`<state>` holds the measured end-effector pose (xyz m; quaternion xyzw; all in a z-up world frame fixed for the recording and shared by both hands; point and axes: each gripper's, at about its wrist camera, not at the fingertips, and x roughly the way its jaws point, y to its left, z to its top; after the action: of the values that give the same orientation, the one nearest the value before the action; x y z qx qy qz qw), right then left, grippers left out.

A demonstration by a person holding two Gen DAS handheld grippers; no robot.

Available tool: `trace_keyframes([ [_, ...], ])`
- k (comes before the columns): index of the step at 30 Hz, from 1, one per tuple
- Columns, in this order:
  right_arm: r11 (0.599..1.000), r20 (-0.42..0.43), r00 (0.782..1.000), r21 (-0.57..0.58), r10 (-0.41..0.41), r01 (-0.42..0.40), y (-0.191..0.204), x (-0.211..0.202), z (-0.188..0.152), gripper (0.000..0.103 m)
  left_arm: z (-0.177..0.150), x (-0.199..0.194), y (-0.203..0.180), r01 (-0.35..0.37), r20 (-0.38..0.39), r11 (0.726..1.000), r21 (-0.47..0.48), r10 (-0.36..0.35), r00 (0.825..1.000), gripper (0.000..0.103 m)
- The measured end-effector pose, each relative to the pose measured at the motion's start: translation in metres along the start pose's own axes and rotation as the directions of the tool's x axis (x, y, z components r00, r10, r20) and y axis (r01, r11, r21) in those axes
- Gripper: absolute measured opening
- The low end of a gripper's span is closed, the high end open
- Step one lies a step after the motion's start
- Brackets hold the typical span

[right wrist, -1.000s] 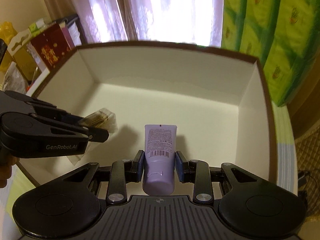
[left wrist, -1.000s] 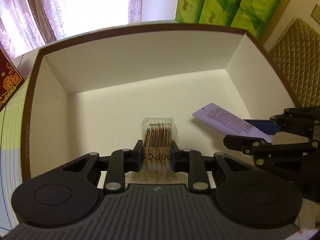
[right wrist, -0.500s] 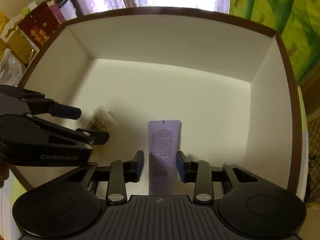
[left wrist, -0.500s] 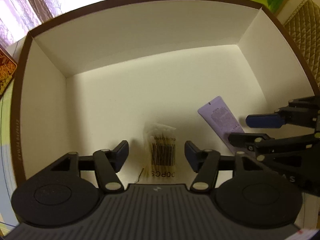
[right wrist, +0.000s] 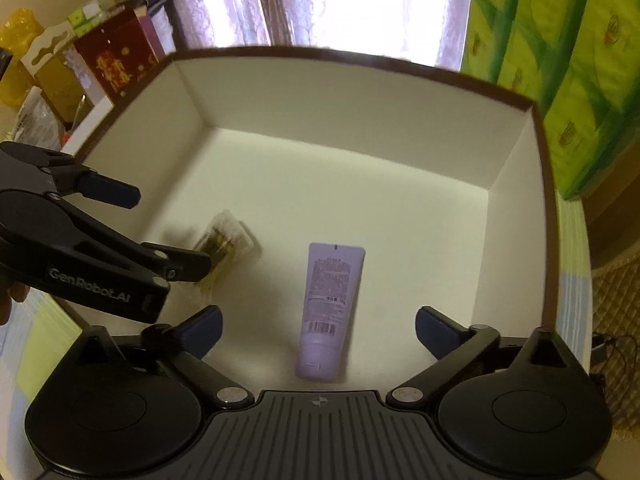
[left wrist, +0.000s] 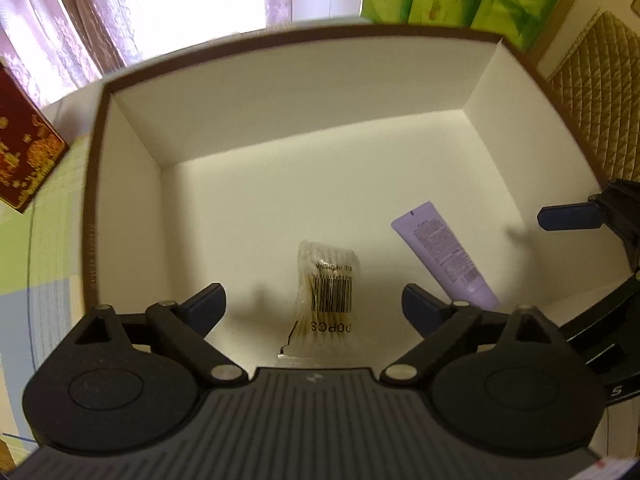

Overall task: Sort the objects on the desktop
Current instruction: 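Withdraw both tools from the box back toward the remaining items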

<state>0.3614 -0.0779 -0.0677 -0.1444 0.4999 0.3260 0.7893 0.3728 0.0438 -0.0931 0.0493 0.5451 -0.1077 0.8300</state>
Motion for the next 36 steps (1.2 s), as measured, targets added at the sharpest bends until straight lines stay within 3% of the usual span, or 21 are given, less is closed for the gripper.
trace_keyframes([
  [8,1.0,0.111,0.994,-0.011,-0.018,0.019,0.011,-0.038,-0.014,0.101,-0.013,-0.05,0.0,0.015,0.102,1.0,-0.026,-0.013,0.995,0.097],
  [20,0.999,0.263,0.964,0.021,-0.037,0.033,0.019,-0.104,-0.053,0.101,-0.059,-0.128,-0.004,0.022,0.239,0.997,-0.068,-0.005,0.971,0.099],
  [36,0.999,0.331,0.943,0.031,-0.032,0.023,0.032,-0.157,-0.125,0.101,-0.135,-0.181,-0.027,-0.028,0.288,0.993,-0.114,0.06,0.956,0.099],
])
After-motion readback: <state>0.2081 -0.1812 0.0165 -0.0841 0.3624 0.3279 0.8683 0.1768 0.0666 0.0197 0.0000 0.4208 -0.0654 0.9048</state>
